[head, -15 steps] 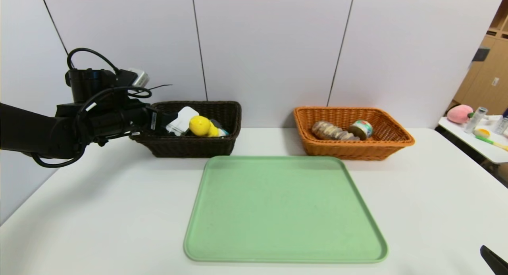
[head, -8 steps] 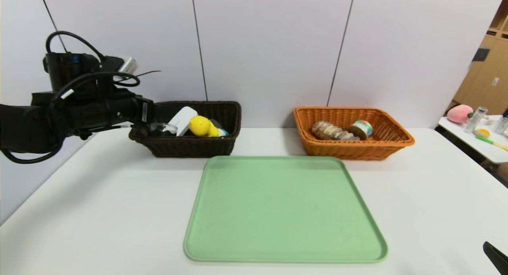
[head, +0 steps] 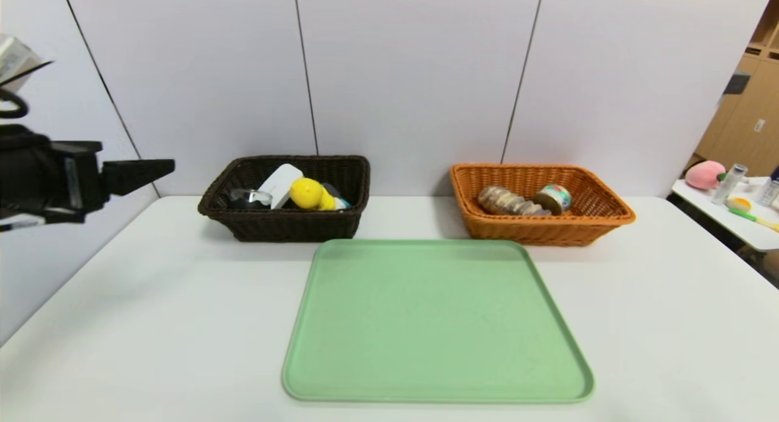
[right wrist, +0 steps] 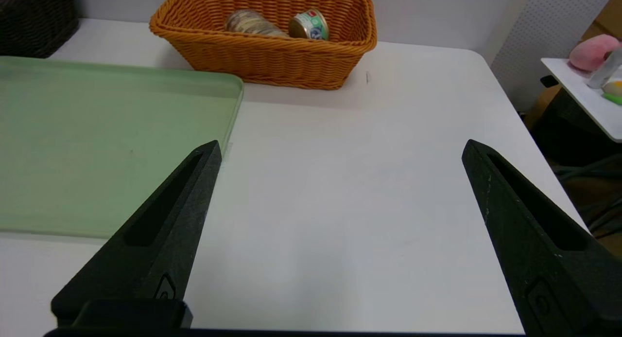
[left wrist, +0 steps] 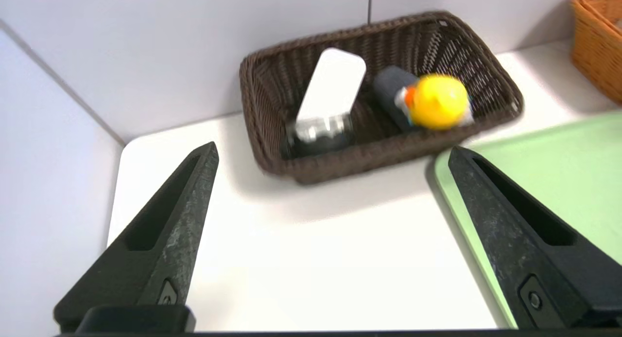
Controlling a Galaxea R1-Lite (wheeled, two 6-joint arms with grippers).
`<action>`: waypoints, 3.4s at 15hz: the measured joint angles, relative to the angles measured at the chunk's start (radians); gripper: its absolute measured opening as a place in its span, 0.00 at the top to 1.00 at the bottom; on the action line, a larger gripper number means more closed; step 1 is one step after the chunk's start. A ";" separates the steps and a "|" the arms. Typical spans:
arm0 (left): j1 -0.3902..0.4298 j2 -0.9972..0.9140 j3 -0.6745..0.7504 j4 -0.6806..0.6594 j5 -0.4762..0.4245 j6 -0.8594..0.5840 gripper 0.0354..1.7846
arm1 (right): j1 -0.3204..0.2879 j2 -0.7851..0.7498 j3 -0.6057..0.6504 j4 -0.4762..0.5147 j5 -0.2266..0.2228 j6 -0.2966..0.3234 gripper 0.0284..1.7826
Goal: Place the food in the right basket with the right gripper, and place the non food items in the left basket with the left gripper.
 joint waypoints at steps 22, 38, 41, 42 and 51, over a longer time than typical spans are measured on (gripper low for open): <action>-0.014 -1.147 0.620 0.158 0.046 -0.066 0.06 | 0.026 -0.445 0.205 -0.162 0.018 -0.081 0.04; -0.016 -1.154 0.898 0.087 0.199 -0.145 0.06 | 0.027 -0.444 0.359 -0.002 -0.029 0.053 0.04; -0.016 -1.154 0.898 0.086 0.199 -0.146 0.06 | 0.027 -0.444 0.360 -0.011 -0.042 0.092 0.04; -0.015 -1.154 0.899 0.086 0.199 -0.145 0.06 | 0.027 -0.444 0.360 -0.011 -0.043 0.092 0.04; -0.015 -1.154 0.898 0.086 0.199 -0.146 0.06 | 0.027 -0.444 0.362 -0.011 -0.043 0.094 0.04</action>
